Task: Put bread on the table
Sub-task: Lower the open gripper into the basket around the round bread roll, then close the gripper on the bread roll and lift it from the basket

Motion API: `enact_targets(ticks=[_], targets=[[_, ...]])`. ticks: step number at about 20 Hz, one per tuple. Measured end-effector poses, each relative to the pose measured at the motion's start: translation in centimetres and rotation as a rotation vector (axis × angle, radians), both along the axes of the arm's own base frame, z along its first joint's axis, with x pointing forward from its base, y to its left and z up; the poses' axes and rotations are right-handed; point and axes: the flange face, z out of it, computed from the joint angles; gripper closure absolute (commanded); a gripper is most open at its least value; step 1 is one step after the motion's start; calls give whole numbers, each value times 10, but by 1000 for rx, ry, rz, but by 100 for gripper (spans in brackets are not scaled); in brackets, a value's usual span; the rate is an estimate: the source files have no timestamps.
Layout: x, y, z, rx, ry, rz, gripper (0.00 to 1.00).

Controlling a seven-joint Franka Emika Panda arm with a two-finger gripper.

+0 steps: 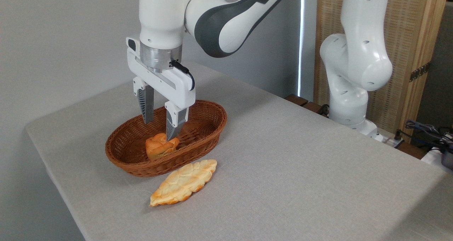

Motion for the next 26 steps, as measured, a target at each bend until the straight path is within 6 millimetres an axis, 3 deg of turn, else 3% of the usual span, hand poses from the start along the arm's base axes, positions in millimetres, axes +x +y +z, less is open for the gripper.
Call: enact_targets(ticks=[14,15,17,19,26], targets=[[0,-35,-53,22,6,7,3],[1,-35,-56,24,10,7,21],[1,-38,-62,38,16,-4,49],[-1,-43,-65,67,12,-32,69],[-1,-44,-67,87,12,-47,68]])
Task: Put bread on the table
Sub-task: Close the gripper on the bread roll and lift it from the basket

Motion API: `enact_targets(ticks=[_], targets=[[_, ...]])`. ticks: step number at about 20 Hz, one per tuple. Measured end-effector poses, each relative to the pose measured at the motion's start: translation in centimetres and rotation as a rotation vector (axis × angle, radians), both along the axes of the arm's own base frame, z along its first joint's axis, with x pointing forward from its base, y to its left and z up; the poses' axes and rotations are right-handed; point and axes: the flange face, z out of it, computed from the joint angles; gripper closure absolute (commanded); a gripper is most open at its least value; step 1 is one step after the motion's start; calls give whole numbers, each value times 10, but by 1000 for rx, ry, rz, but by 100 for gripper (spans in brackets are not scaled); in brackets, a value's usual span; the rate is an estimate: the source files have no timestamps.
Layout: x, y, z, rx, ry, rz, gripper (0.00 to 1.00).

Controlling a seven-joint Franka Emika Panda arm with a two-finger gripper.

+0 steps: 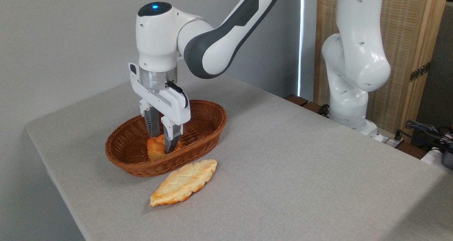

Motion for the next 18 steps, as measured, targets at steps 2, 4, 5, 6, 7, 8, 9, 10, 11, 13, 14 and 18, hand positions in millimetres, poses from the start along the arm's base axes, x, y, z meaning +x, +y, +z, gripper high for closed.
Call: enact_targets(ticks=[2,4,5,6,7,8,9,10,11,13,14,18], targets=[[0,0,0,1,0,0,69],[0,0,0,1,0,0,72],[0,0,0,1,0,0,72],[0,0,0,1,0,0,72],[0,1,0,0,-1,1,72],[0,1,1,1,1,1,72],[0,1,2,1,5,0,73],[-1,1,4,1,9,-1,73],[-3,2,6,1,18,-3,73],[-6,2,9,3,33,-8,73],[-7,1,9,4,37,-10,73],[-2,-1,23,-6,12,-11,73]])
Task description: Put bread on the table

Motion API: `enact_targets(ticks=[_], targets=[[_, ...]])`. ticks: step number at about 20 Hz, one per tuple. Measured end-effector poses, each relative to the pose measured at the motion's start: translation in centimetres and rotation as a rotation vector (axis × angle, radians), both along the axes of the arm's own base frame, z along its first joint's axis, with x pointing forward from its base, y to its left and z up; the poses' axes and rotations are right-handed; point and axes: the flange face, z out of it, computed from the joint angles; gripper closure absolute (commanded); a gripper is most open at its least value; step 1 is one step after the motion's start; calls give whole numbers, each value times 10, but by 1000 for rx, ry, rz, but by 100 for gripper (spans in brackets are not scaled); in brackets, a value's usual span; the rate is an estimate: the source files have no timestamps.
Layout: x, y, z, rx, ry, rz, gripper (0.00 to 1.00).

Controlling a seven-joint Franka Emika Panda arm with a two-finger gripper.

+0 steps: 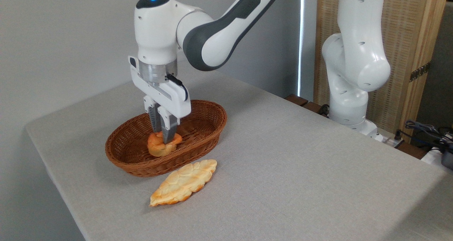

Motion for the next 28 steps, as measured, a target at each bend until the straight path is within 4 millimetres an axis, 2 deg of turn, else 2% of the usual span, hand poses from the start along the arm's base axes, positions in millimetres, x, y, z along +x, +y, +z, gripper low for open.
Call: enact_targets(ticks=[2,5,7,9,12,15,17,19,20,23,28], targets=[[7,-2,26,-13,-24,-2,73],[13,7,93,-32,-36,-3,70],[11,31,137,-42,-29,19,70],[12,64,155,-24,-18,47,70],[19,112,149,98,-10,66,70],[25,131,141,216,-10,66,67],[27,145,139,251,-8,75,57],[27,159,136,267,10,66,13],[26,163,134,285,24,60,0],[24,171,129,355,57,50,0],[23,171,126,367,79,47,0]])
